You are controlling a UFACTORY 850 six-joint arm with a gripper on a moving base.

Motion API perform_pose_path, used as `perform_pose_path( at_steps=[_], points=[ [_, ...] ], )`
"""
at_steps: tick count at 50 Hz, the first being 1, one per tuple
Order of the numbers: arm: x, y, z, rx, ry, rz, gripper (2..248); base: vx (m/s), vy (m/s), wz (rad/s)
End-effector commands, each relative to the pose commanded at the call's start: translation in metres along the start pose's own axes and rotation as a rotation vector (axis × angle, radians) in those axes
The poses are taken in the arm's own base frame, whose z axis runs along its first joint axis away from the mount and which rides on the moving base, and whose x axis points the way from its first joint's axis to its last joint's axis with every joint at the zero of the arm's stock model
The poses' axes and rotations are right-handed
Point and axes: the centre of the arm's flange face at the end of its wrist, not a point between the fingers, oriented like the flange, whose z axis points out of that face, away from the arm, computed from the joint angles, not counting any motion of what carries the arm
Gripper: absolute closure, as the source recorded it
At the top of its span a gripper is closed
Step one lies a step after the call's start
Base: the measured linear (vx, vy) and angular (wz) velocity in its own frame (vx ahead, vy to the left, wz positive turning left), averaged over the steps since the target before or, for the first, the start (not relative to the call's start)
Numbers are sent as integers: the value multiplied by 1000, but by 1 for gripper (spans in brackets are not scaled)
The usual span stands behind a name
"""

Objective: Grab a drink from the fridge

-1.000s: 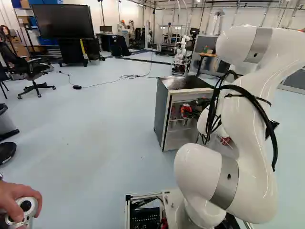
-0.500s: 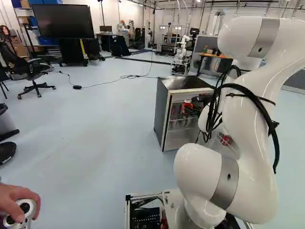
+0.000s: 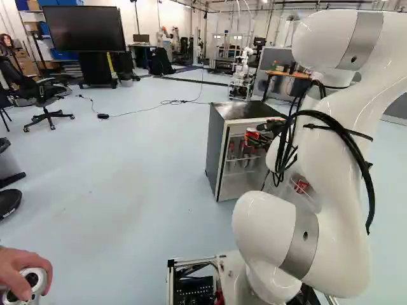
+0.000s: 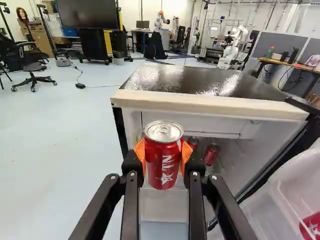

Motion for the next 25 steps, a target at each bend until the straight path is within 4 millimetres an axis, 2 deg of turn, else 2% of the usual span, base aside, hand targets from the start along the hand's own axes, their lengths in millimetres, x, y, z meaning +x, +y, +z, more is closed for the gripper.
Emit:
perform_pose_path(
  at_steps=[25],
  points=[
    [28,1,-9,-22,39,-36,160,0,0,0]
  ],
)
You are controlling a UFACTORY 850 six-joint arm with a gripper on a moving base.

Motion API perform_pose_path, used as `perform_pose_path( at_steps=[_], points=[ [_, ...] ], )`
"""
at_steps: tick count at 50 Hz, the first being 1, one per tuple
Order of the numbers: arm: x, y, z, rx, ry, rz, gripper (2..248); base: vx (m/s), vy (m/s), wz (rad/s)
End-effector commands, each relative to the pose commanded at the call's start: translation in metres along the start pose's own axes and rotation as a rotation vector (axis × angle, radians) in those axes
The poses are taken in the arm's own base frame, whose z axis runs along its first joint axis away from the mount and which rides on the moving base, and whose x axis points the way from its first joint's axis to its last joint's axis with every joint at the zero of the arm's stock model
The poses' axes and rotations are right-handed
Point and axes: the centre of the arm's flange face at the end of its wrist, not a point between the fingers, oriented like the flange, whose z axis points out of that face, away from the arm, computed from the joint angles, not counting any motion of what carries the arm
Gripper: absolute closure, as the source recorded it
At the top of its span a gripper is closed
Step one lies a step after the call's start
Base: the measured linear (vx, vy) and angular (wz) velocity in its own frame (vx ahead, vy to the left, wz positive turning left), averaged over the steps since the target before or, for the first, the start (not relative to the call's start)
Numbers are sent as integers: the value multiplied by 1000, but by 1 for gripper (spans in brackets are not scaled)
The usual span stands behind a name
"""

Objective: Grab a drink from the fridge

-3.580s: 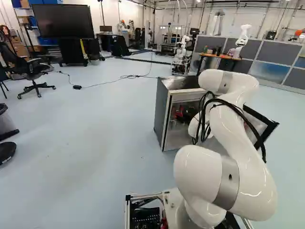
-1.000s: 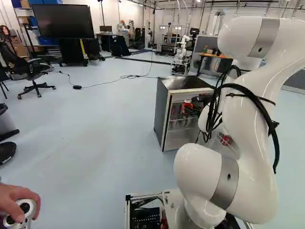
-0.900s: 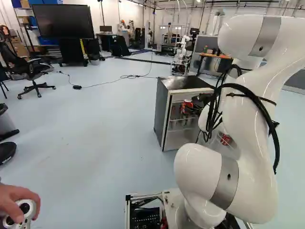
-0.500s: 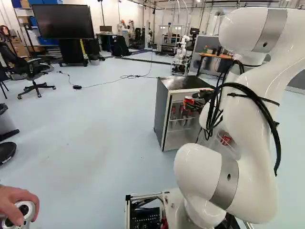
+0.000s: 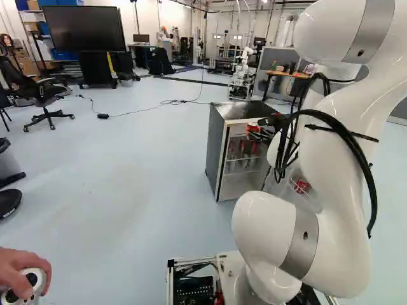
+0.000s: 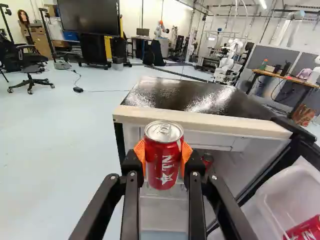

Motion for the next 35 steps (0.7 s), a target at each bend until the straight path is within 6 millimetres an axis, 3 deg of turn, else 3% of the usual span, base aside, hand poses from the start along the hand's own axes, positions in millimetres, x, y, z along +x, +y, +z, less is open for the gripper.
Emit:
perform_pose_path(
  at_steps=[17,35],
  points=[
    [17,4,-1,-40,18,-14,160,0,0,0],
    [21,5,1,-88,24,2,160,0,0,0]
  ],
)
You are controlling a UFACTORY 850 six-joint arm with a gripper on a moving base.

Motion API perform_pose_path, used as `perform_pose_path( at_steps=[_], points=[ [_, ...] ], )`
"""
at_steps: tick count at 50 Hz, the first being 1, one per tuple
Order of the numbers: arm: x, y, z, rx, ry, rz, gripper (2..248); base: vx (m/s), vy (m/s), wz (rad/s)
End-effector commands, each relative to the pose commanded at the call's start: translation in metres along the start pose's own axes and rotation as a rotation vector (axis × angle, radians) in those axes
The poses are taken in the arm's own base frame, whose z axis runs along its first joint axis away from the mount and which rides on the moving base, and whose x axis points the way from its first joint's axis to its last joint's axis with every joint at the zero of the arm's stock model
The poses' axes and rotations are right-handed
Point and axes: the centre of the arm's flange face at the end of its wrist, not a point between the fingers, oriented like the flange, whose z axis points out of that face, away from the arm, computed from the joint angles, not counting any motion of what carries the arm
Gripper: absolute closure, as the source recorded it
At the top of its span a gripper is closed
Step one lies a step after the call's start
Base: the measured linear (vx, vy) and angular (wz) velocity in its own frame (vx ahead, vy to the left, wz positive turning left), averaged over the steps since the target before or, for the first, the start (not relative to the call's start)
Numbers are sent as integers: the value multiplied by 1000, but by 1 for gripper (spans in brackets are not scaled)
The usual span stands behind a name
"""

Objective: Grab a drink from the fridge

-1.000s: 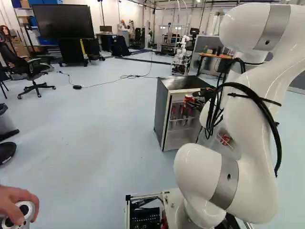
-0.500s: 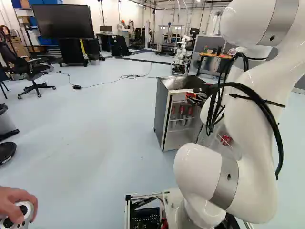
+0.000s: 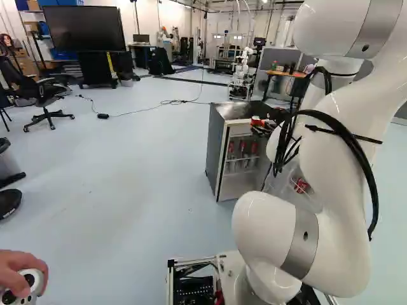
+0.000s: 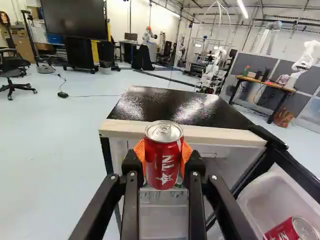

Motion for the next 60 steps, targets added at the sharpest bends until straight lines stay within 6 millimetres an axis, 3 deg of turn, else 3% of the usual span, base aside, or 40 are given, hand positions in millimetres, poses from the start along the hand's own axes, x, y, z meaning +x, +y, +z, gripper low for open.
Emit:
perform_pose_path(
  at_steps=[26,60],
  points=[
    [22,0,3,-66,39,2,160,0,0,0],
    [31,-11,47,-90,68,21,160,0,0,0]
  ],
)
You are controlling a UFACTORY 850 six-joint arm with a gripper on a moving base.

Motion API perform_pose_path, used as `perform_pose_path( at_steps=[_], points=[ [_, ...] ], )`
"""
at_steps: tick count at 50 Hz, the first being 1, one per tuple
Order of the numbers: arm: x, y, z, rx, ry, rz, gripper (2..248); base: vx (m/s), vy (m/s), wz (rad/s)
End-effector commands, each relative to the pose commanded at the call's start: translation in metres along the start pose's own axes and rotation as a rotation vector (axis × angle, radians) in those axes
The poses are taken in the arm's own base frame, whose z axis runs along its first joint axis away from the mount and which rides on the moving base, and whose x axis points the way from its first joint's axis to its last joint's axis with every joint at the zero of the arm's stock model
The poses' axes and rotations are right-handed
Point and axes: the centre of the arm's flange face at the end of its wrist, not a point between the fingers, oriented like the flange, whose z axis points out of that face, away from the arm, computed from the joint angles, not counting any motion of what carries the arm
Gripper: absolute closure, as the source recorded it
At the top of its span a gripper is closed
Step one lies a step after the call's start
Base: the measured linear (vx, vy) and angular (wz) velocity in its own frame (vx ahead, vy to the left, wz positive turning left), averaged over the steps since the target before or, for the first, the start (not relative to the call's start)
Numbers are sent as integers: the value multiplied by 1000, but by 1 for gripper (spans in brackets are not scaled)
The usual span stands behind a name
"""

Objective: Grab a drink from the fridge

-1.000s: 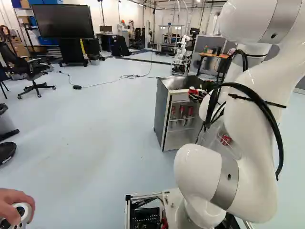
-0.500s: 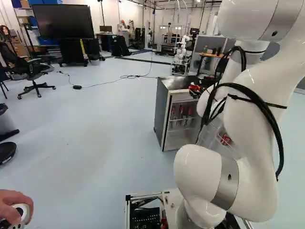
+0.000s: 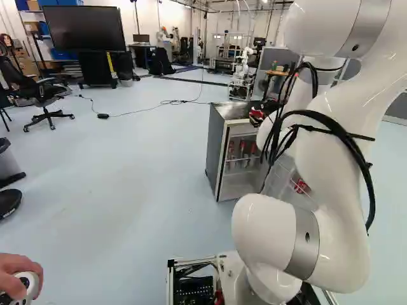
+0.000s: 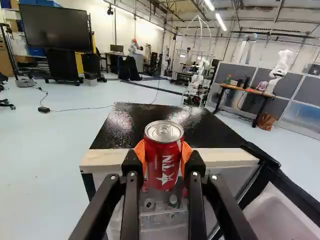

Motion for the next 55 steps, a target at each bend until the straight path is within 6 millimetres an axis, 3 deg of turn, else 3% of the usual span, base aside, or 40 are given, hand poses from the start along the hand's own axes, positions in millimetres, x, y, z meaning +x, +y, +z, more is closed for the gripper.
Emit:
perform_pose_path(
  at_steps=[55],
  points=[
    [4,-31,71,-48,37,42,160,0,0,0]
  ],
)
